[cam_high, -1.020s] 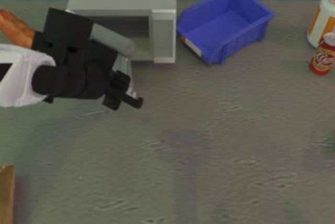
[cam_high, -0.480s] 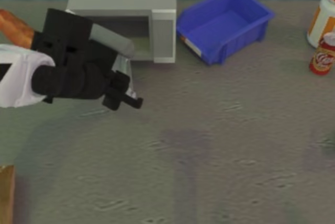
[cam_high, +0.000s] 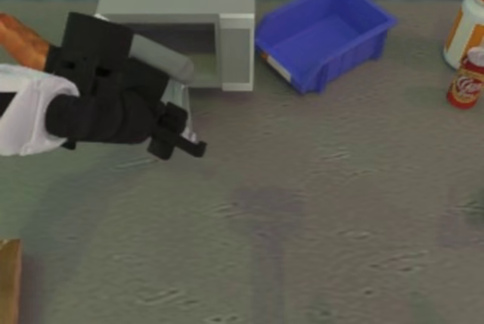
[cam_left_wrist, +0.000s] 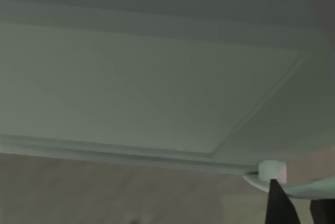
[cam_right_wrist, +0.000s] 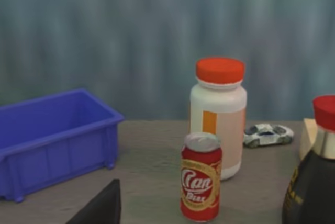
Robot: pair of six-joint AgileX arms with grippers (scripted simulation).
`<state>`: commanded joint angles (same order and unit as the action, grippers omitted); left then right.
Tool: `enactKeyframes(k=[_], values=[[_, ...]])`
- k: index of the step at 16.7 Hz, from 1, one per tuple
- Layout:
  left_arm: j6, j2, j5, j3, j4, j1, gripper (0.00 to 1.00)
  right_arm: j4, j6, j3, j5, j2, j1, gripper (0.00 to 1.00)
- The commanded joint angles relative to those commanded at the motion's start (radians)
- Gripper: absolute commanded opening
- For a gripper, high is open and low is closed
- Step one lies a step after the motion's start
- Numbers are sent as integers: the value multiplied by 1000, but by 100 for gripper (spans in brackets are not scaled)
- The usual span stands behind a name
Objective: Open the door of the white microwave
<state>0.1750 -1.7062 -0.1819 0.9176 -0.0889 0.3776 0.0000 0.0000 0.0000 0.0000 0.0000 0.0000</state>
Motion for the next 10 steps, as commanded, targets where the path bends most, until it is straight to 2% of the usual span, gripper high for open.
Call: enactKeyframes(k=[3,10], values=[[0,0,0,0,0,0,0,0,0,0,0,0,0,100],[53,14,-44,-13,-11,-24,0,0,0,0,0,0,0,100]])
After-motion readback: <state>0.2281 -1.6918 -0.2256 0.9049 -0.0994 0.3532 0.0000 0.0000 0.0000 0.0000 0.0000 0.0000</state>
